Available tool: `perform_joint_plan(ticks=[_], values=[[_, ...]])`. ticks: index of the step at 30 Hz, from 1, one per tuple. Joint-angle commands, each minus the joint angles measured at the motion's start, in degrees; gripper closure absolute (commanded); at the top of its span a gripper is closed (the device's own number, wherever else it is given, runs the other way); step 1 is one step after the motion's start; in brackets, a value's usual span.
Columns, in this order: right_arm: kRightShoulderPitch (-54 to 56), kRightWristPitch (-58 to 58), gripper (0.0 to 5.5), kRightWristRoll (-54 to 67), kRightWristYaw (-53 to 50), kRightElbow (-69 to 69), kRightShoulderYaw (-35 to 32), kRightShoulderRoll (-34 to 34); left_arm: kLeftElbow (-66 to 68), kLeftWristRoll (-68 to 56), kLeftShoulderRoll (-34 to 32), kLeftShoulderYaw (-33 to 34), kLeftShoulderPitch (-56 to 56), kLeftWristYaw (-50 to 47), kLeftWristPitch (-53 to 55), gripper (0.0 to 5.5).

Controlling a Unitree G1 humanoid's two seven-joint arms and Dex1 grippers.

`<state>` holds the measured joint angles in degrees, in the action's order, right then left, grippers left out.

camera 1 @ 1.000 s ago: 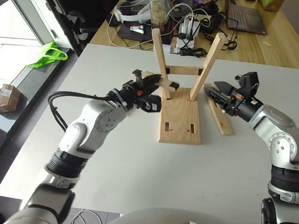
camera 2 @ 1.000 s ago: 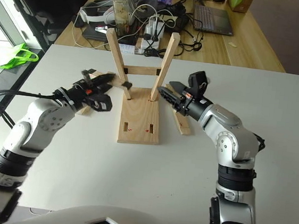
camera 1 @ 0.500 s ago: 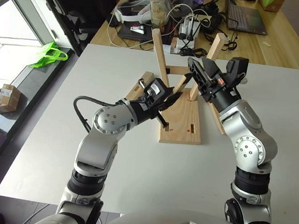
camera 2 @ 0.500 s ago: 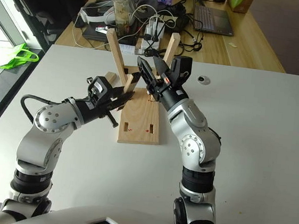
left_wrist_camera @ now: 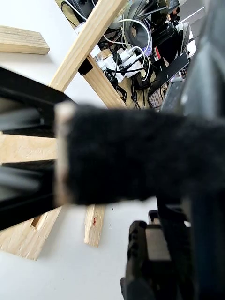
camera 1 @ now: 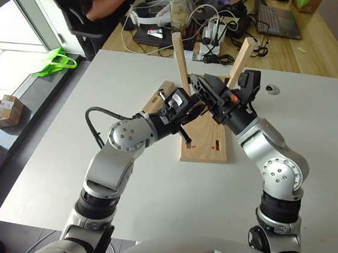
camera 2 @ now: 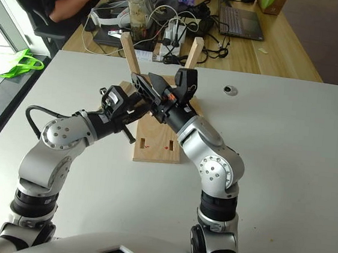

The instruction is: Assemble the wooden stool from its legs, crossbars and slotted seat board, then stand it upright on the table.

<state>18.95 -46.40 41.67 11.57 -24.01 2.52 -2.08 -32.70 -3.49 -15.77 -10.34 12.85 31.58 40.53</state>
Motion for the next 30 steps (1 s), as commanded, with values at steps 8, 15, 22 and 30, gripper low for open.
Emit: perform_joint_plan(ticks=[8, 15, 22, 30], values=[[1.07, 4.78, 2.86, -0.17, -6.02, 4.96, -11.89, 1.70, 8.07, -12.60, -7.63, 25.87, 2.63, -1.52, 9.28, 5.10], [-4.73, 5.60, 2.86, -5.07, -9.55, 8.15, -10.20, 1.67, 37.89, -13.24, -11.59, 27.98, 15.34, -3.32, 9.20, 5.10], [-10.97, 10.42, 2.86, -10.38, -11.62, 12.19, -10.69, 0.23, 60.43, -9.21, -13.22, 22.05, 22.98, -0.25, -2.29, 5.10], [-13.29, 12.83, 2.86, -12.28, -9.39, 11.86, -7.29, -0.92, 70.89, -12.55, -10.34, 24.39, 30.03, 1.13, -12.09, 5.10]])
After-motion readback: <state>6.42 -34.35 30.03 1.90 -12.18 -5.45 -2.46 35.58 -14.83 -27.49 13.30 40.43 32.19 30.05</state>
